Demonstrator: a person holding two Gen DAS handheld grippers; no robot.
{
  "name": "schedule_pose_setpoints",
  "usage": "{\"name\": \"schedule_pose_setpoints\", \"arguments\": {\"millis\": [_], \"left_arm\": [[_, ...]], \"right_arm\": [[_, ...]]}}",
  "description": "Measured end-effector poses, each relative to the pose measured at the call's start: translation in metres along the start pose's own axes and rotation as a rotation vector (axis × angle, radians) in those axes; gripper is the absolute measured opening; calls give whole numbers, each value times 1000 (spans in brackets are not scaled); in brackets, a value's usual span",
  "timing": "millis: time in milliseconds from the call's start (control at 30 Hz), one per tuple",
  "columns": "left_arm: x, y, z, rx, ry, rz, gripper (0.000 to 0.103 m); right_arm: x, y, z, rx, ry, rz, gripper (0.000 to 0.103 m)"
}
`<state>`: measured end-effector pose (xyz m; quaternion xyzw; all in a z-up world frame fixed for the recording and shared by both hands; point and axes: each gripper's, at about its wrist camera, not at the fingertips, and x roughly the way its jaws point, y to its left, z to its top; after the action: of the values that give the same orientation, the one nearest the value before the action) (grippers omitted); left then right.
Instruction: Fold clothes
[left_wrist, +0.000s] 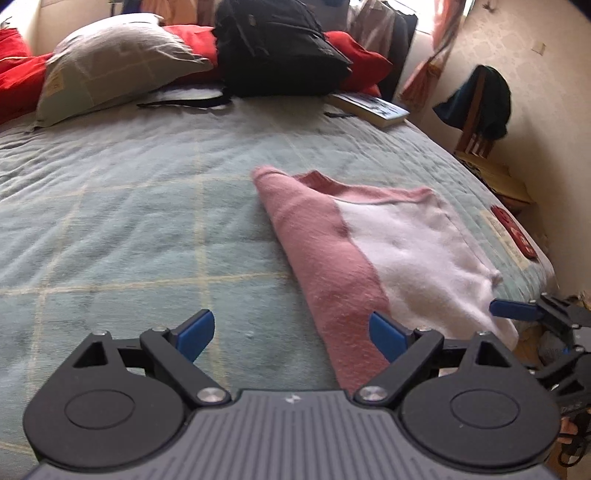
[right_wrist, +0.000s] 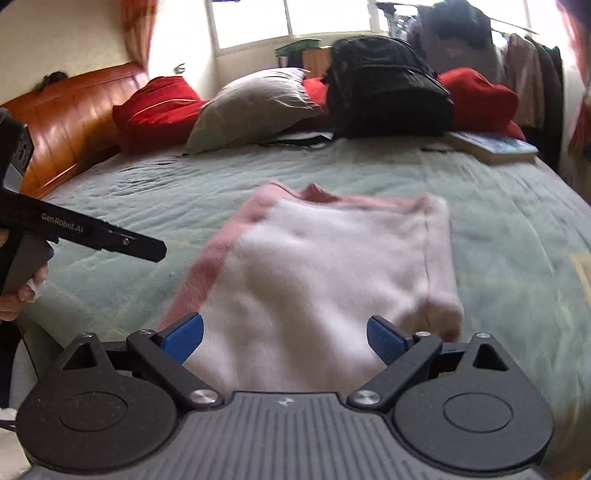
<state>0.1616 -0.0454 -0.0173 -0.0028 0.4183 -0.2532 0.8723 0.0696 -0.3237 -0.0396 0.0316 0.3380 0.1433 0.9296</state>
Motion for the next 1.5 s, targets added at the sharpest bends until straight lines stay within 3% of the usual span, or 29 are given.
{"name": "schedule_pose_setpoints", "arguments": {"millis": [100, 167, 367, 533, 700, 833, 967, 1133, 1267, 1500], "left_arm": [[-1, -6, -2, 15, 6, -6, 91], [-2, -6, -2, 11, 1, -6, 91], [-7, -8, -1, 11, -9, -3, 91], [-10, -11, -4, 18, -6, -6, 91], [-13, -6, -6, 8, -5, 7, 91], [-12, -6, -6, 7, 0, -5, 91], [-10, -7, -6, 7, 6, -20, 91], [-7, -7, -8, -1, 48, -37, 91], [-6, -3, -9, -14, 64, -57, 91], [0, -8, 10, -7, 36, -104, 91]], "right_arm": [[-2, -17, -11, 85, 20, -82, 97], [-9, -25, -13, 133, 0, -81, 97], [-25, -11, 4, 130, -111, 79, 98], [6, -3, 6, 138, -13, 206, 98], [20, -9, -4, 125, 58, -6, 97], [-1, -19, -3, 170, 12, 41, 97], [-6, -10, 16, 118, -54, 59, 99], [24, -11, 30, 114, -14, 26, 100], [35, -27, 19, 162, 44, -12, 99], [17, -22, 38, 91, -57, 23, 103]]}}
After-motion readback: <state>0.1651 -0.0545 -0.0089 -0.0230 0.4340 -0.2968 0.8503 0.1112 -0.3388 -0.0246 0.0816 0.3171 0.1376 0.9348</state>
